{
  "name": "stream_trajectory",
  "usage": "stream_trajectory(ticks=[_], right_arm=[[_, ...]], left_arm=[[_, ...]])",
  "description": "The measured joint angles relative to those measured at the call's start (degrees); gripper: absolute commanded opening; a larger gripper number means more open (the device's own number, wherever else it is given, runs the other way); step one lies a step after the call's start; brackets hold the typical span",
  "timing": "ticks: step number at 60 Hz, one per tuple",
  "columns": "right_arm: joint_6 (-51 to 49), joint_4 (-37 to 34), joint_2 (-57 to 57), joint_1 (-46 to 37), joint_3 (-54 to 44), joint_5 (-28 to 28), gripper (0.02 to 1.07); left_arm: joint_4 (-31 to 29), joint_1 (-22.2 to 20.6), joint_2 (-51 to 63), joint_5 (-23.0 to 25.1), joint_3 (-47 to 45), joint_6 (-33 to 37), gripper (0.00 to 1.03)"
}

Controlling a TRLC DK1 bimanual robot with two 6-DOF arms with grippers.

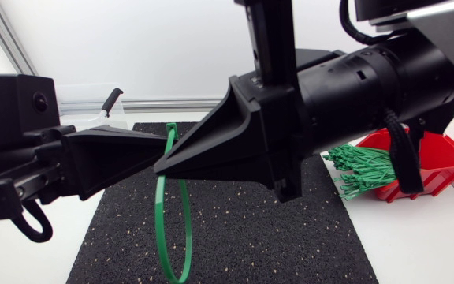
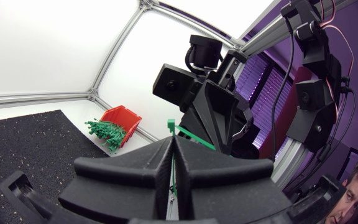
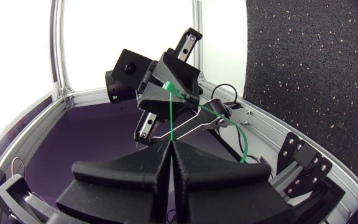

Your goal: Take a green cable tie from the red box, thread the tail through the head to close it, then place it in the transparent bin on the left.

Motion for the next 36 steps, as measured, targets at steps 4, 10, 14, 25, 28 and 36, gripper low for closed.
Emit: stream_trajectory(ticks=[4, 10, 14, 25, 28, 36], right_arm=[[-0.02, -0.02, 0.0, 0.0, 0.0, 0.0, 0.08], [-0.02, 0.0, 0.0, -0.07, 0.0, 0.0, 0.08], [-0.02, 0.0, 0.0, -0.07, 0.0, 0.0, 0.08], [-0.02, -0.02, 0.26, -0.26, 0.04, -0.04, 0.08], [-0.02, 0.0, 0.52, -0.39, 0.07, -0.07, 0.08], [0.0, 0.02, 1.4, -0.68, 0.09, -0.31, 0.08]], left_arm=[[0.02, 0.0, -0.11, 0.09, 0.0, 0.0, 0.03], [0.22, -0.02, -0.13, 0.11, 0.0, 0.0, 0.03], [0.22, -0.02, -0.15, 0.11, 0.0, 0.0, 0.03], [0.24, -0.02, -0.28, 0.81, 0.0, 0.0, 0.03], [0.22, -0.02, -0.42, 0.76, 0.0, 0.0, 0.03], [0.22, -0.02, -0.44, 0.7, 0.0, 0.0, 0.03]])
